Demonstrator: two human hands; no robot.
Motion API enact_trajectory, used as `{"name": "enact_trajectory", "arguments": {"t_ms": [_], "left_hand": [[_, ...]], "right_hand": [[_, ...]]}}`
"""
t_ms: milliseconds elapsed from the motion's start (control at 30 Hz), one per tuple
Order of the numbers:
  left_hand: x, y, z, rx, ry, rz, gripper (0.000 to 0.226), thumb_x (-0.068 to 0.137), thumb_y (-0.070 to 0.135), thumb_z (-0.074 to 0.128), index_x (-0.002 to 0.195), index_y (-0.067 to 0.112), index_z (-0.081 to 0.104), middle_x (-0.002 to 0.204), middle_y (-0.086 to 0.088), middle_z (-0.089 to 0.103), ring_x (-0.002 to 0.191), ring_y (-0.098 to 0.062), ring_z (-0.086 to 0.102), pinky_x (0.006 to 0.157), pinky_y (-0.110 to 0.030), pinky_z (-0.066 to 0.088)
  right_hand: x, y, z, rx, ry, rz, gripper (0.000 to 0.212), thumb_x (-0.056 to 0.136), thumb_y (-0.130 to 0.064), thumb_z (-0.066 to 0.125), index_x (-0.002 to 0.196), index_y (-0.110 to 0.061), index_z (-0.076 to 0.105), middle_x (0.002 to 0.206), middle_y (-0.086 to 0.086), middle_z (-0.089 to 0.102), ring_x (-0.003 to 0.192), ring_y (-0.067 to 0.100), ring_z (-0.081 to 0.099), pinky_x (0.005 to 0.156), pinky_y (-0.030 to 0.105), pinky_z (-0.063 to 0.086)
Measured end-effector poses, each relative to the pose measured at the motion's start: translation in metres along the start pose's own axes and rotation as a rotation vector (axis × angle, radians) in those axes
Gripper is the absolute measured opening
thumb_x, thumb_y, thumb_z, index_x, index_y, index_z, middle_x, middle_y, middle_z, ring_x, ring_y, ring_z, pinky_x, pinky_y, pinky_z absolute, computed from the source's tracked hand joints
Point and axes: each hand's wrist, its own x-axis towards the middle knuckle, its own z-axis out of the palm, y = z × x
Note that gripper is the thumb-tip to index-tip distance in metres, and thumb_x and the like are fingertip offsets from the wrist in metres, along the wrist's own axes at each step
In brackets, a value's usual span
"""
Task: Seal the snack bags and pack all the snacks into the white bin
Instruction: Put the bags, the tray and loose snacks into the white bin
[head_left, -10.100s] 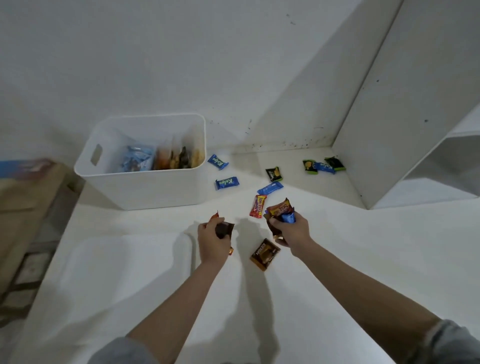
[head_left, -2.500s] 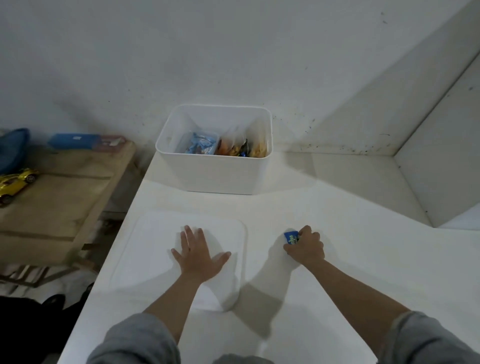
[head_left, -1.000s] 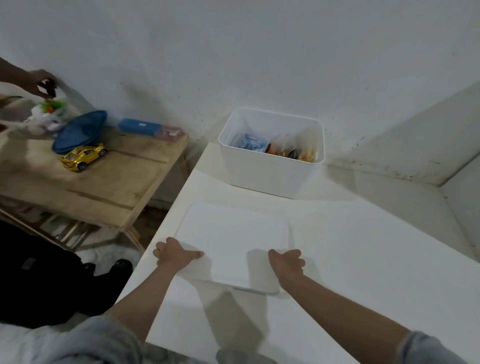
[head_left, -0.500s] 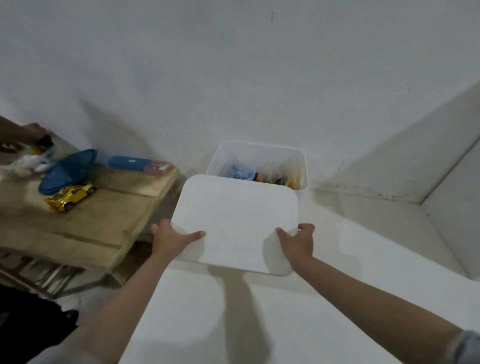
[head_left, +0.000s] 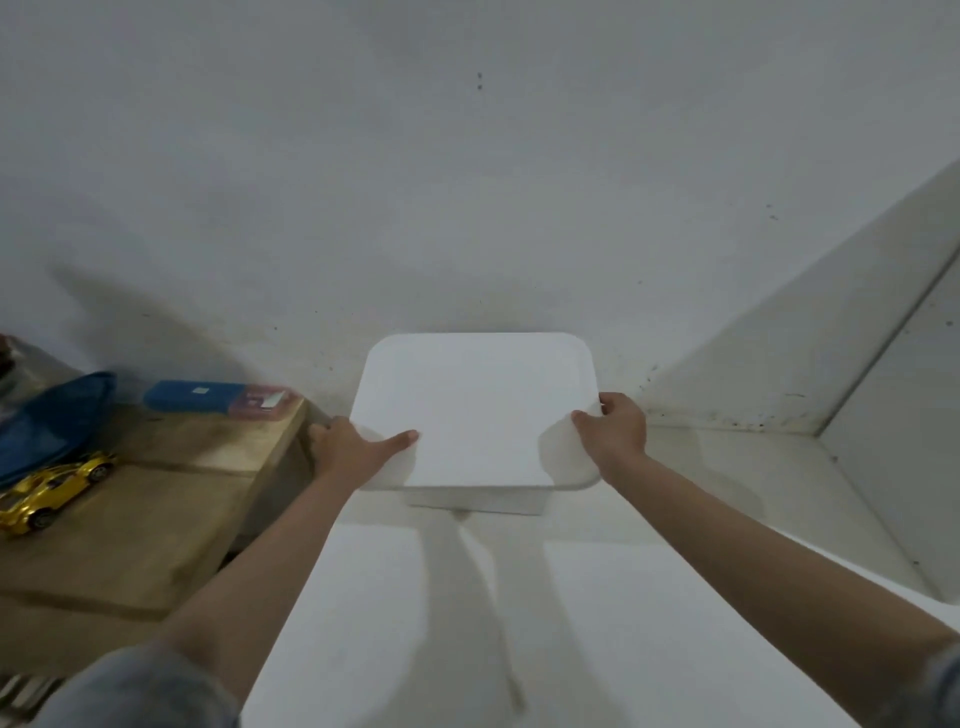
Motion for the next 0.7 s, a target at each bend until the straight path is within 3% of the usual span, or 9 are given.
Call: {"name": "enact_trajectory", "arguments": {"t_ms": [67,167,233,333,400,500,700], "left_hand": [[0.011,0.011,0.004,-0.016,0.008,0.012,0.126,0.036,0.088,0.065,0.126,0.003,0.046,0.12,-0.013,0.054,0.111,-0.03,0.053,0.089,-0.035,0.046],[0.029,0.027,0.015,-0.026,0.019,0.034,0.108,0.058,0.066,0.076,0.133,0.0,0.036,0.131,-0.016,0.044,0.116,-0.031,0.048,0.081,-0.033,0.04],[0.042,0.036,0.021,0.02,0.029,0.035,0.104,0.063,0.063,0.076,0.134,0.001,0.033,0.134,-0.017,0.038,0.117,-0.031,0.047,0.077,-0.031,0.037],[0.057,0.045,0.023,0.075,0.014,0.035,0.105,0.063,0.064,0.074,0.134,0.0,0.032,0.135,-0.017,0.036,0.118,-0.031,0.046,0.083,-0.034,0.04],[0.069,0.044,0.024,0.088,-0.021,0.033,0.107,0.061,0.067,0.074,0.132,-0.001,0.032,0.133,-0.017,0.039,0.118,-0.031,0.047,0.086,-0.036,0.042],[0.077,0.036,0.027,0.1,-0.039,0.07,0.107,0.061,0.069,0.072,0.131,-0.001,0.032,0.125,-0.013,0.049,0.106,-0.025,0.051,0.077,-0.031,0.041],[0.076,0.024,0.037,0.175,0.073,0.143,0.1,0.063,0.077,0.063,0.124,0.001,0.039,0.104,-0.005,0.054,0.084,-0.017,0.047,0.068,-0.029,0.042]], "right_hand": [[0.02,-0.002,0.003,0.019,-0.002,0.03,0.039,0.078,-0.012,0.065,0.116,-0.007,0.061,0.119,0.013,0.058,0.088,0.025,0.057,0.079,0.031,0.047],[0.043,-0.001,0.014,0.036,0.011,0.069,0.039,0.078,-0.016,0.064,0.117,-0.011,0.061,0.122,0.013,0.055,0.089,0.026,0.057,0.077,0.031,0.046],[0.055,0.001,0.021,0.038,0.029,0.097,0.042,0.076,-0.021,0.063,0.117,-0.015,0.062,0.124,0.013,0.053,0.095,0.028,0.06,0.083,0.035,0.05],[0.068,0.01,0.032,0.015,0.019,0.104,0.041,0.08,-0.021,0.059,0.121,-0.014,0.06,0.129,0.012,0.051,0.105,0.029,0.057,0.093,0.037,0.047],[0.07,0.016,0.037,-0.024,-0.005,0.084,0.037,0.083,-0.017,0.057,0.119,-0.007,0.06,0.126,0.013,0.053,0.103,0.028,0.055,0.087,0.032,0.044],[0.068,0.026,0.045,-0.049,-0.018,0.045,0.031,0.086,-0.016,0.056,0.113,-0.001,0.056,0.11,0.014,0.058,0.089,0.025,0.053,0.073,0.029,0.041],[0.069,0.033,0.049,-0.054,0.025,0.001,0.035,0.089,-0.027,0.059,0.118,-0.008,0.053,0.104,0.004,0.058,0.09,0.02,0.053,0.078,0.028,0.039]]}}
